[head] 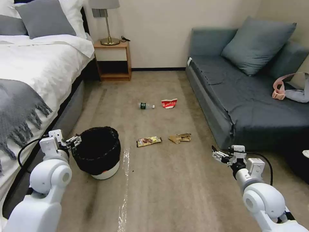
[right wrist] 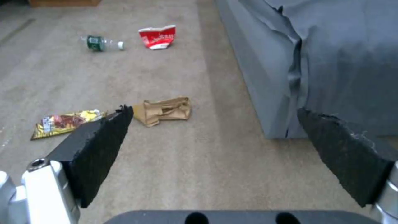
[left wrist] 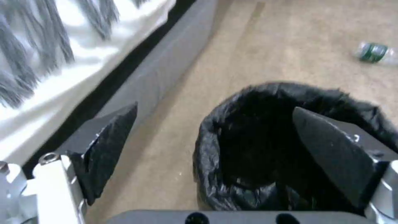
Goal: Pick up the trash bin, then pick up the garbage on the floor and place it into the trash bin.
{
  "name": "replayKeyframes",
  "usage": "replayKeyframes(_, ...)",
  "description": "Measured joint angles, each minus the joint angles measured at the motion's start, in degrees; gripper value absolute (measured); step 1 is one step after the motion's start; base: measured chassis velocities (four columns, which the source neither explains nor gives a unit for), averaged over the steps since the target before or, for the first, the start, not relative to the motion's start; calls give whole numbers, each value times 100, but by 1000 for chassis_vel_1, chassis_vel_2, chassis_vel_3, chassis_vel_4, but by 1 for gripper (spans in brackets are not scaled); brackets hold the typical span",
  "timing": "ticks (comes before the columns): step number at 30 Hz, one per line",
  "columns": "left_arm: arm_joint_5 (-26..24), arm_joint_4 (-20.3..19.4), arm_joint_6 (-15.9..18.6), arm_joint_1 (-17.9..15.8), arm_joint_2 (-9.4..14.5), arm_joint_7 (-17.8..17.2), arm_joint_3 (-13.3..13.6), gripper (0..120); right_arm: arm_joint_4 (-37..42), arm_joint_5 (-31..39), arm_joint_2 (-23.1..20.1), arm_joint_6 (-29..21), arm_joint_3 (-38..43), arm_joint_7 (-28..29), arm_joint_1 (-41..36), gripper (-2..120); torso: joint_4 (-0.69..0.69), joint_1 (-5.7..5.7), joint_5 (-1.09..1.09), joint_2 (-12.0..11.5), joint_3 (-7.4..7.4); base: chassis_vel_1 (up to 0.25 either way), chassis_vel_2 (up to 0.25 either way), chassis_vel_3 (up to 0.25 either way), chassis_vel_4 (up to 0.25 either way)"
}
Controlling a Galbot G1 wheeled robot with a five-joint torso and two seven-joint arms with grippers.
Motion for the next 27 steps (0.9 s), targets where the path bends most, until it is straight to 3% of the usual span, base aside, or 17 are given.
replayKeyframes(4,-100,168,2,-60,125,-37,85,100,-37,-30,11,44,11,-13,-4,100,0,0,-3,0,0,0,0,0,0)
replayKeyframes(5,-136,386,2,-170,249,-59,162,100,-87,-90,58,113,25,-48,-20,100,0,0,-1,0,0,0,0,0,0)
replayKeyframes(6,-136,386,2,-170,249,-59,162,100,-87,-90,58,113,25,-48,-20,100,0,0,-1,0,0,0,0,0,0)
replayKeyframes(9,-123,877,-3,-411,335,-40,244,100,-286,-194,147,235,2,-103,-35,100,-1,0,-1,0,0,0,0,0,0)
replayKeyframes(14,-29,1260,-8,-490,292,90,297,100,-374,-223,149,253,-99,-116,36,100,2,0,0,0,0,0,0,0,0)
replayKeyframes(16,213,1625,-12,-576,167,239,362,99,-379,-226,123,253,-111,-118,70,100,1,0,-2,0,0,0,0,0,0)
replayKeyframes(20,500,1996,-20,-650,73,496,492,99,-381,-226,75,252,-100,-119,76,100,0,0,-2,0,0,0,0,0,0)
replayKeyframes(27,812,2243,-59,-735,22,750,637,100,-407,-226,60,257,-67,-124,30,100,0,0,-1,0,0,0,0,0,0)
